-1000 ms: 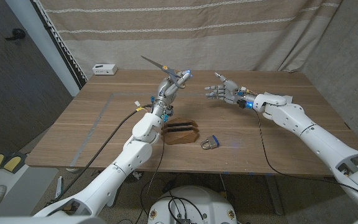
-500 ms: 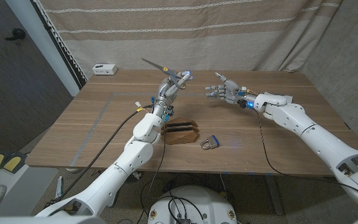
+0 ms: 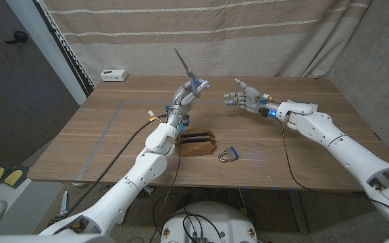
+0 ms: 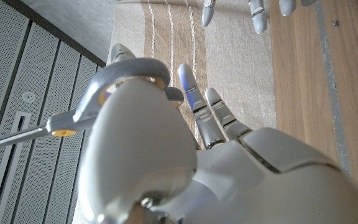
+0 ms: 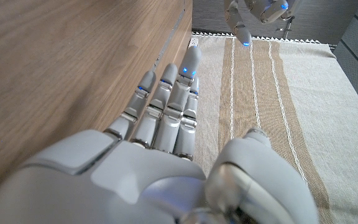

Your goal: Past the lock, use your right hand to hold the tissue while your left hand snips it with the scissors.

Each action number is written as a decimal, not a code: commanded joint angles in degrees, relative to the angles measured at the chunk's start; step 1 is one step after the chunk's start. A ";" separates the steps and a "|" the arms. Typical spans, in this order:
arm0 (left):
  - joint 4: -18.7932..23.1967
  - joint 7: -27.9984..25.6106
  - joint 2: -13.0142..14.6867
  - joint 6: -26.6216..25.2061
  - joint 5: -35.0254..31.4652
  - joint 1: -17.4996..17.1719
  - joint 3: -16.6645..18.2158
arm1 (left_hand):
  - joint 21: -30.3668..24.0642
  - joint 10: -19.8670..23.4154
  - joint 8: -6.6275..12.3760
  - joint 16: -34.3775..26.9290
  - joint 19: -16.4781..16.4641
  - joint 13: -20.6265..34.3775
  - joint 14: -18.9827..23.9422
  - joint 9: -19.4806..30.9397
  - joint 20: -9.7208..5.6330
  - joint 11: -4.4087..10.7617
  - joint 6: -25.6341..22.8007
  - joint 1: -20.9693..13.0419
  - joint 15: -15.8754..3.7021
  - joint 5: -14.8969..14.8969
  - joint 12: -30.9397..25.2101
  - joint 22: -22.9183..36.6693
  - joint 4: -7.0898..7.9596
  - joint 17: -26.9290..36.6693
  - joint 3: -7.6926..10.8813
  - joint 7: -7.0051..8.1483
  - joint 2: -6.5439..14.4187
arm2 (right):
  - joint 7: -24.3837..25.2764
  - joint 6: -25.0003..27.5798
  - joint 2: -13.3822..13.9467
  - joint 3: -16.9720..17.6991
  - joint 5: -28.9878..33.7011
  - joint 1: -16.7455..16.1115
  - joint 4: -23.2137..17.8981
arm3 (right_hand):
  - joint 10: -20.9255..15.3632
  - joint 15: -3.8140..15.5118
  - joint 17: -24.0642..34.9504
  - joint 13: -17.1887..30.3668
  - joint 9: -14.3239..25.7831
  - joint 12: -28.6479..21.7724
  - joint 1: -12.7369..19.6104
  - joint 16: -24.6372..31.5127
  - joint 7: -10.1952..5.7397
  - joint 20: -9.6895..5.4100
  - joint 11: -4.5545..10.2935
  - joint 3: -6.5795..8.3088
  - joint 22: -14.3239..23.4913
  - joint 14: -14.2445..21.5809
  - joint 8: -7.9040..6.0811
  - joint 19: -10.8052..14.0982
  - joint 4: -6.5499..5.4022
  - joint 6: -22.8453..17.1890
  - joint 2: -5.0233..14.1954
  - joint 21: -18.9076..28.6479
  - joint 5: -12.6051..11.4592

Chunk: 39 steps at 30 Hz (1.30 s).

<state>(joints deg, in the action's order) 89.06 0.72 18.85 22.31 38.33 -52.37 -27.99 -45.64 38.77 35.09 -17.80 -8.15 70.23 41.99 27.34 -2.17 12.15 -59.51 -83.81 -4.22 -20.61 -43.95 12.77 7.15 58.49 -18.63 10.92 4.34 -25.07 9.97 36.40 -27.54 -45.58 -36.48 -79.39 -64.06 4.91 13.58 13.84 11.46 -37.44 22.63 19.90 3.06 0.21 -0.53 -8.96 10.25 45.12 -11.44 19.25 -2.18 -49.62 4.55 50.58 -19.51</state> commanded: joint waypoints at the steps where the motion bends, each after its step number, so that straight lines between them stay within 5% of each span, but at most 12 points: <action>1: -0.30 -0.46 -0.30 0.35 -1.16 0.27 -0.42 | 0.08 -3.22 -4.89 0.92 0.27 -1.87 -2.37 -1.16 -2.38 0.00 -2.31 0.40 -8.51 -0.86 -3.66 0.04 2.15 1.88 -0.89 -0.01 1.82 | 0.58 -0.14 0.36 0.34 -0.17 -0.54 -0.71 | -0.03 2.34 -0.01 0.17 0.11 0.20 -0.43 -0.03 -0.05 0.15 -0.02 -0.26 0.17 -0.18 -0.20 0.41 0.04 0.30 -0.19 -0.16 -0.37; 3: -0.12 -1.24 0.01 0.45 -2.69 0.39 -0.61 | 0.38 -4.64 -7.29 2.04 0.49 -3.26 -3.11 -5.05 -2.37 0.08 -3.37 1.59 -8.56 -0.95 -2.14 -0.07 2.67 1.57 -1.30 -0.03 2.15 | 0.55 -0.38 0.39 0.35 -0.09 -0.60 -0.74 | -0.04 2.38 -0.03 0.24 0.11 0.15 -0.43 -0.03 -0.10 0.19 -0.02 -0.27 0.17 -0.17 -0.22 0.42 0.07 0.30 -0.18 -0.22 -0.40; 5: -0.29 -1.03 0.21 0.84 -3.37 0.59 -0.76 | 0.94 -6.79 -12.58 4.11 0.52 -6.30 -3.76 -14.11 -2.07 0.17 -5.47 4.06 -8.56 -1.72 1.68 -0.18 2.75 1.04 -1.16 1.06 3.01 | 0.72 -0.25 0.46 0.40 -0.15 -0.67 -0.96 | -0.02 2.38 -0.03 0.23 0.11 0.16 -0.44 -0.04 -0.07 0.18 0.04 -0.28 0.17 -0.17 -0.24 0.43 0.08 0.27 -0.17 -0.26 -0.41; 11: -0.67 0.33 0.99 0.74 -3.67 1.17 -1.02 | 2.05 -12.46 -18.33 6.49 0.93 -17.82 -9.37 -16.10 -2.40 0.28 -3.21 9.43 -8.48 -4.22 14.29 -0.15 2.82 -1.36 -0.61 1.59 5.56 | 1.15 -0.49 0.73 0.52 -0.04 -1.07 -1.67 | -0.03 2.46 -0.06 0.24 0.11 0.15 -0.46 -0.05 -0.07 0.22 0.19 -0.31 0.18 -0.13 -0.27 0.39 0.13 0.24 -0.13 -0.43 -0.46; 20: -1.54 2.78 1.59 1.11 -3.41 2.10 -1.30 | 2.22 -11.96 -21.19 6.66 1.22 -22.72 -11.56 -16.68 -2.76 0.37 -1.74 13.19 -8.64 -5.57 19.40 0.04 3.32 -3.99 0.36 1.46 6.91 | 1.68 -0.21 0.89 0.51 -0.07 -1.22 -2.38 | -0.17 2.42 -0.09 0.21 0.10 0.11 -0.49 -0.08 -0.12 0.29 0.01 -0.36 0.19 -0.11 -0.33 0.37 0.20 0.16 -0.10 -0.63 -0.52; 22: -1.63 3.13 1.65 1.06 -3.27 2.24 -1.31 | 2.11 -11.61 -21.30 6.82 1.36 -23.53 -12.14 -16.66 -2.92 0.40 -2.13 13.56 -8.69 -5.79 20.15 0.16 3.23 -4.56 0.91 0.26 7.09 | 1.90 0.02 0.90 0.51 -0.13 -1.22 -2.57 | -0.27 2.48 -0.10 0.14 0.10 0.12 -0.49 -0.06 -0.10 0.29 0.13 -0.37 0.19 -0.06 -0.33 0.33 0.21 0.16 -0.09 -0.70 -0.53; 23: -1.63 3.32 1.66 1.01 -3.08 2.27 -1.30 | 1.91 -11.23 -21.45 7.01 1.51 -24.43 -12.82 -16.61 -2.89 0.43 -2.41 13.55 -8.72 -6.02 21.00 0.31 3.04 -5.27 1.74 -1.56 7.25 | 1.93 0.04 0.88 0.49 -0.13 -1.20 -2.59 | -0.26 2.47 -0.10 0.12 0.10 0.14 -0.50 -0.08 -0.15 0.27 0.11 -0.38 0.19 -0.09 -0.33 0.34 0.22 0.17 -0.08 -0.72 -0.54; 26: -1.61 3.53 1.68 0.86 -2.68 2.25 -1.21 | 1.79 -10.80 -21.71 7.01 1.61 -24.97 -13.03 -16.57 -3.14 0.45 -2.14 13.46 -8.76 -6.14 21.45 0.38 2.94 -5.72 2.31 -2.25 7.33 | 2.07 0.20 0.83 0.43 -0.14 -1.11 -2.62 | -0.23 2.47 -0.11 0.14 0.09 0.14 -0.51 -0.08 -0.11 0.29 -0.04 -0.39 0.19 -0.06 -0.35 0.34 0.24 0.15 -0.07 -0.79 -0.56; 33: -1.68 3.61 1.56 0.04 -1.65 2.18 -1.04 | 1.72 -3.14 -22.21 5.31 1.77 -22.80 -8.74 -16.56 -3.27 0.40 -4.33 13.17 -8.79 -6.48 17.75 0.09 2.53 -6.83 3.92 0.86 6.22 | 2.45 0.56 0.68 0.26 -0.08 -0.90 -2.67 | -0.29 2.46 -0.14 0.15 0.09 0.11 -0.56 -0.11 -0.13 0.32 -0.16 -0.44 0.20 -0.05 -0.36 0.42 0.28 0.16 -0.04 -0.93 -0.60; 39: -2.17 3.85 1.24 0.10 -1.32 2.40 -1.00 | 2.03 0.48 -22.76 4.52 1.40 -17.40 -5.73 -16.56 -3.24 0.39 -5.75 11.93 -8.83 -6.64 12.80 -0.17 2.01 -6.19 3.32 1.25 5.65 | 2.92 0.74 0.54 0.30 -0.21 -0.98 -2.86 | -0.32 2.58 -0.16 0.11 0.08 0.12 -0.59 -0.12 -0.10 0.36 -0.06 -0.48 0.20 -0.02 -0.36 0.43 0.33 0.18 -0.02 -1.08 -0.64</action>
<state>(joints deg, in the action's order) 87.56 3.86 20.39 22.92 35.99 -50.34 -29.14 -43.67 36.17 12.50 -12.73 -6.62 50.53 35.04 10.64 -2.06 10.91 -64.51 -70.82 -3.22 -26.77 -29.12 12.53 9.64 51.76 -14.79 12.27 9.85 -22.96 10.15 37.16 -27.12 -45.73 -37.56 -81.90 -64.06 4.91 13.30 13.84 11.46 -37.44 22.55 19.91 3.06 0.43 -0.52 -9.18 10.25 45.12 -11.44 19.46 -1.95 -49.62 4.47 49.57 -19.85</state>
